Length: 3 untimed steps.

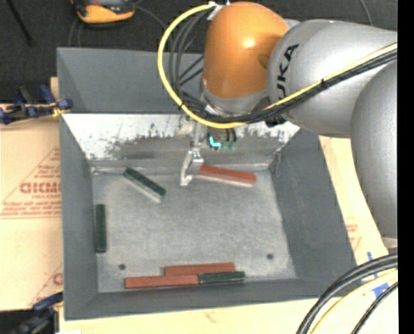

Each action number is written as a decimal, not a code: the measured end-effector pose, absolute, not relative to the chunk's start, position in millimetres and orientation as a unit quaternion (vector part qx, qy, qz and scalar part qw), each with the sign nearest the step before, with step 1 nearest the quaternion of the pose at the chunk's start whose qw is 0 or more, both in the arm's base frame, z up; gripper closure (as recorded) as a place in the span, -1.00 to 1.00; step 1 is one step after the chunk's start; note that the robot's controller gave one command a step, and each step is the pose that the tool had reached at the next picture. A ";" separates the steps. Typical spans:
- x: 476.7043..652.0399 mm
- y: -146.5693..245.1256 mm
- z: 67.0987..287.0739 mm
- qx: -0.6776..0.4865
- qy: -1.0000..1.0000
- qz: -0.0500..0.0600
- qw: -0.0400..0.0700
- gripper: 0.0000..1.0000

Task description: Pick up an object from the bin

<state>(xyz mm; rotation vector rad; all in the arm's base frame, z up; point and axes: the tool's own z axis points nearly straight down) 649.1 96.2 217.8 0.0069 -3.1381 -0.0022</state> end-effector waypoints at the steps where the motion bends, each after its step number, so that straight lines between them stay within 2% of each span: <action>1: 650.6 96.0 223.0 0.002 -1.000 -0.001 -0.002 -1.00; 2: 641.5 107.8 160.2 -0.002 -1.000 -0.002 -0.004 -1.00; 3: 655.3 133.6 80.8 -0.011 -1.000 -0.003 -0.003 1.00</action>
Offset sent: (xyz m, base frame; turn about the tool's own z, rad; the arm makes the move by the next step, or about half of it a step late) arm -0.0234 0.0281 -0.1478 0.0199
